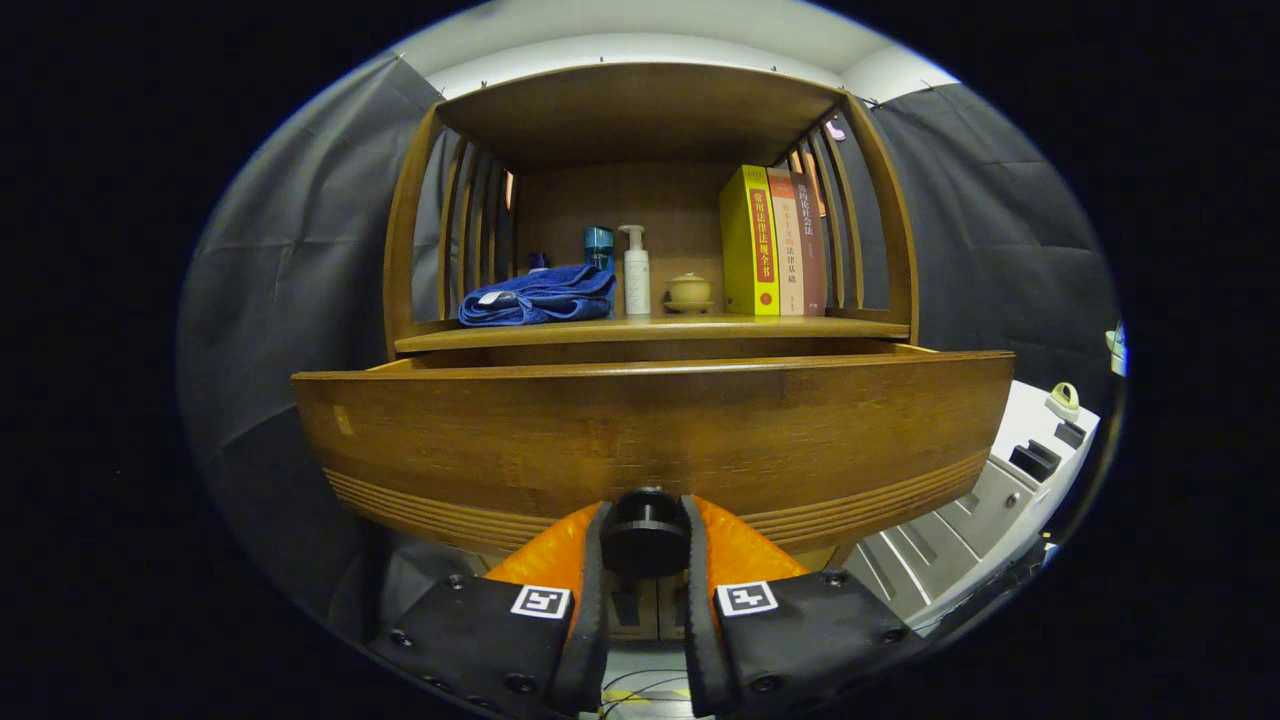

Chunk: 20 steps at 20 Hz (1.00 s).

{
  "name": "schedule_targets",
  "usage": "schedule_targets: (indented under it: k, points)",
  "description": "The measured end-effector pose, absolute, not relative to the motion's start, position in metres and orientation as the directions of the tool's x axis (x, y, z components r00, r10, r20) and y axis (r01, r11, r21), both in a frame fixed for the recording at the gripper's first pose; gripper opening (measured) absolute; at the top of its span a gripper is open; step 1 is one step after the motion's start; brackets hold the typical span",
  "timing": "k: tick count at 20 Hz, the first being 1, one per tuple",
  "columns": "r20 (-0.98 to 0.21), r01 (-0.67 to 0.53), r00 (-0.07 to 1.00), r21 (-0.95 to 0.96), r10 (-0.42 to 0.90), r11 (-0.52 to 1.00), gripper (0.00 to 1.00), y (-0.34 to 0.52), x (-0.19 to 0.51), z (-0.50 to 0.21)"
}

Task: Pull open the drawer, take out the items inside it, and place them on the countertop above the cabinet.

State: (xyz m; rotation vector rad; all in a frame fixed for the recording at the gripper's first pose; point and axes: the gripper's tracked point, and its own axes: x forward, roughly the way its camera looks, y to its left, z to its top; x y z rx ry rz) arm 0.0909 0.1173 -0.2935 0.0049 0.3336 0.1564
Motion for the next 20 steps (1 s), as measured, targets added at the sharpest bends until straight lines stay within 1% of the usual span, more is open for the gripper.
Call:
schedule_targets:
  k: [6,12,20]
  points:
    - [-0.334,-0.159,0.928,0.039,0.163,0.986,0.4,0.114,0.062,-0.289]
    - [-0.351,-0.152,0.923,0.046,0.158,0.987,0.4,0.114,0.053,-0.3]
    - [-0.319,-0.162,0.934,0.024,0.161,0.987,0.4,0.114,0.052,-0.3]
